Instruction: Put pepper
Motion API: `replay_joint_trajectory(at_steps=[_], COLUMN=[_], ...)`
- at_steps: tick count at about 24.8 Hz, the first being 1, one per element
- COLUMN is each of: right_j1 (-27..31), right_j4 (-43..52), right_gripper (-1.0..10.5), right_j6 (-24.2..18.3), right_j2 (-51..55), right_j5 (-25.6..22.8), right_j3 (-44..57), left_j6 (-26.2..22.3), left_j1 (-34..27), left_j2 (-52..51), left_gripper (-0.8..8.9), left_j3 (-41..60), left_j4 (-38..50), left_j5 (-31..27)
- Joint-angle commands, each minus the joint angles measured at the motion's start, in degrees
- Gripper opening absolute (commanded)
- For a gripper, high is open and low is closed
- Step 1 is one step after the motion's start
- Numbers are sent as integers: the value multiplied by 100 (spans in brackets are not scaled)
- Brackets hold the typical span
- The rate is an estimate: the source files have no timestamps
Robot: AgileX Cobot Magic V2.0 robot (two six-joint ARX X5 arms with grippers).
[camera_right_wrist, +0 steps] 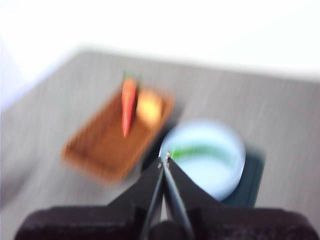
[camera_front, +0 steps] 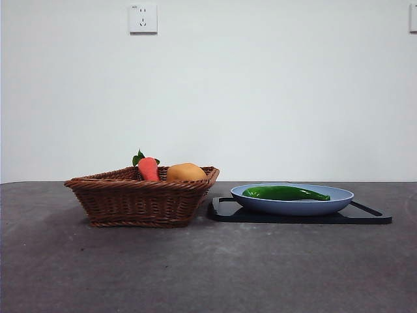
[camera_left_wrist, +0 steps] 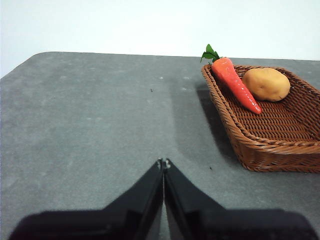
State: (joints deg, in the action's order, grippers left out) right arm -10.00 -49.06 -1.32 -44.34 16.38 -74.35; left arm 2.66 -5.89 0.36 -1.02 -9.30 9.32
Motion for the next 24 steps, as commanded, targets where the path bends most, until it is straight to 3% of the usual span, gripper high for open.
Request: replay_joint_trajectory(at_steps=[1,5,9,15,24], right_j1=[216,501,518,518,516], right_j4=[979,2973,4089,4660,4758], right_gripper=[11,11,11,11,11], right_j6=[109,107,188,269,501], right_j2=[562,1856,2682,3606,4332], right_j5=[-26,-313,-772,-1228,-1250], right_j3=[1008,3254,4666,6013,7165], left_j6=[42,42,39,42,39], left_j1=[-26,-26,-26,-24,-24], left_j2=[-17,-17,-17,-17,-17], left_gripper=[8,8,8,8,8], left_j3=[59,59,59,59,59], left_j4=[68,68,68,68,68], left_j5=[-15,-13,-13,-13,-15])
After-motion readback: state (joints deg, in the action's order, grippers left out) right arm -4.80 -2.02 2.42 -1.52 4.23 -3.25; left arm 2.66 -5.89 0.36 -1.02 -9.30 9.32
